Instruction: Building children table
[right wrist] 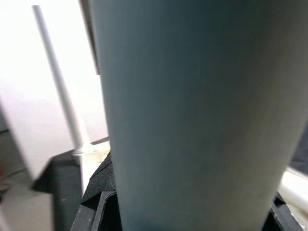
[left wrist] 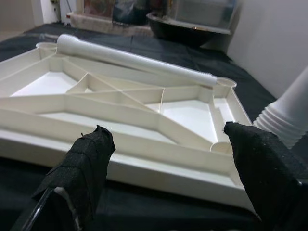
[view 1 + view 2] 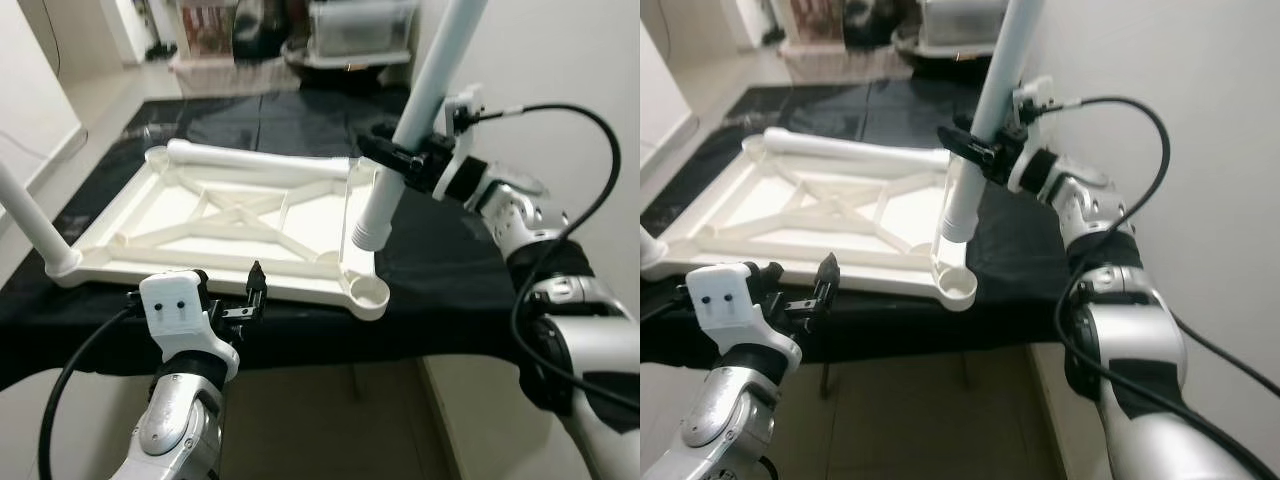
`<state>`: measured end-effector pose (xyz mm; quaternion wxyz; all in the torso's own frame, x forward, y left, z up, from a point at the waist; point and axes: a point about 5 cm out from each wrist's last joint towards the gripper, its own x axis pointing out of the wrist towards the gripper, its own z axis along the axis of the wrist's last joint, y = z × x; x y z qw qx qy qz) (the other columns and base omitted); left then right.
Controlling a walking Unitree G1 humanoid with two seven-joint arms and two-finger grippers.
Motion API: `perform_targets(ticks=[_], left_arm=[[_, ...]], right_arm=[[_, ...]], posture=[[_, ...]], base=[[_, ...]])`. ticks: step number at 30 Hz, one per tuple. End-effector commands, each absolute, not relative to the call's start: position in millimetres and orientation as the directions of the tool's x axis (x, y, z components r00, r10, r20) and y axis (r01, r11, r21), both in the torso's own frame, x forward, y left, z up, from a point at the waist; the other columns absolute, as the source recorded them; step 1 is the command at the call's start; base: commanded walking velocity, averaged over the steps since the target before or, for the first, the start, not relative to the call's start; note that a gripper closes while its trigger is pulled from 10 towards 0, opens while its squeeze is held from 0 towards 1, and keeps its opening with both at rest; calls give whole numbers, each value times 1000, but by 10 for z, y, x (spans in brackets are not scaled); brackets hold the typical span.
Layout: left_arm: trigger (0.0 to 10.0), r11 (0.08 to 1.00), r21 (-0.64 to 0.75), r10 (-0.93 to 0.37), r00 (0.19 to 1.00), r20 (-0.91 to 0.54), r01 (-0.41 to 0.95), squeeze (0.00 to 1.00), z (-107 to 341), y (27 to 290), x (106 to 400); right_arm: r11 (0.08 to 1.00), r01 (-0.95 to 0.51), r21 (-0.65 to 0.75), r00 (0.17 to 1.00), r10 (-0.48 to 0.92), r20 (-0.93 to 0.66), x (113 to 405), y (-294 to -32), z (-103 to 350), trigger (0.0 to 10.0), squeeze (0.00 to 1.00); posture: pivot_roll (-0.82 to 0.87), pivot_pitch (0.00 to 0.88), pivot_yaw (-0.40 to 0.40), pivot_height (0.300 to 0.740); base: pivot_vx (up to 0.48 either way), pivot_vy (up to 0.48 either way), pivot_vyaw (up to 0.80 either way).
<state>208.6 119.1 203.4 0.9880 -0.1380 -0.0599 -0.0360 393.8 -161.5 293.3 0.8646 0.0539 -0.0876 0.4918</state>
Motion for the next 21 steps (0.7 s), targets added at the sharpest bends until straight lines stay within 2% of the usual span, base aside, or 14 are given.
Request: perform_targets(ticks=[1,3,4,12,16,21], left_arm=[[10000,958,-272,-57,992,115,87,0,2029,1182,2052],[10000,960,-264,-66,993,100,90,0,2022,1171,1989],[10000,961,-262,-67,993,94,90,0,2019,1170,1966],[10000,958,-268,-88,993,77,106,0,2017,1129,1880],[10000,955,-224,-189,981,39,193,0,1935,1070,1729],[10000,929,-158,-339,941,-1,334,0,1830,957,1611]], right_arm=[[458,-889,1,446,866,224,3923,-1558,3000,10000,0],[272,-962,-34,259,941,217,3839,-1497,3043,10000,0],[205,-978,-48,191,959,209,3809,-1482,3051,10000,0],[115,-992,-59,103,980,167,3792,-1444,3026,10000,0],[73,-994,-79,63,991,120,3775,-1447,2995,10000,0],[76,-992,-101,69,996,64,3775,-1453,2916,10000,0]], posture=[[114,200,27,740],[130,211,34,740],[130,210,33,740],[147,213,32,740],[146,212,36,740],[146,212,36,740]], base=[[0,0,0],[0,0,0],[0,0,0],[0,0,0],[0,0,0],[0,0,0]])
